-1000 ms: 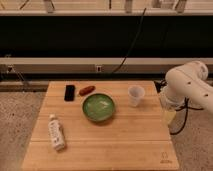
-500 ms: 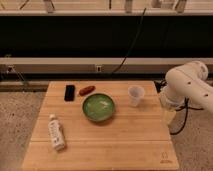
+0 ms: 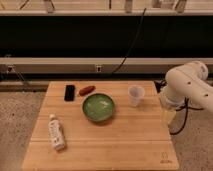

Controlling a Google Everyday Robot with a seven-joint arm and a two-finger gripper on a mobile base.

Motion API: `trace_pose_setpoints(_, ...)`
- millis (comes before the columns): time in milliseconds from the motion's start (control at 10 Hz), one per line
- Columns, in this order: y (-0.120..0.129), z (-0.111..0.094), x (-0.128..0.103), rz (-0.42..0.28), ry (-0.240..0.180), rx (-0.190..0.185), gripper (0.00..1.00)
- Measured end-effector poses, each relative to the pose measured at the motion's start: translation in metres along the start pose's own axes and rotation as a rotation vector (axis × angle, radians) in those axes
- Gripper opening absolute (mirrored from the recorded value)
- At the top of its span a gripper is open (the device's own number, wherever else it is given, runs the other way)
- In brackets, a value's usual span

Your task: Pick up the ceramic cup

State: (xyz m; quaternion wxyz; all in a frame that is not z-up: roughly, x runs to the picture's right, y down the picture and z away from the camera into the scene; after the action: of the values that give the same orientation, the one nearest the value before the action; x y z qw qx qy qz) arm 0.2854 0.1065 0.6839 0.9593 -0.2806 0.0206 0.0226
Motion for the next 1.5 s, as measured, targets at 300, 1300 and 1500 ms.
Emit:
trace_pose_setpoints(300,-0.022,0.008,-0.017,-0.045,0.000,0.018,0.80)
trace_pose_setpoints(1300,-0.058,0.026,-0.042,-0.160,-0.018,0.052,0.80)
trace_pose_setpoints(1500,-0.065,0.029,-0.043,-0.179,-0.024,0.055,0.80)
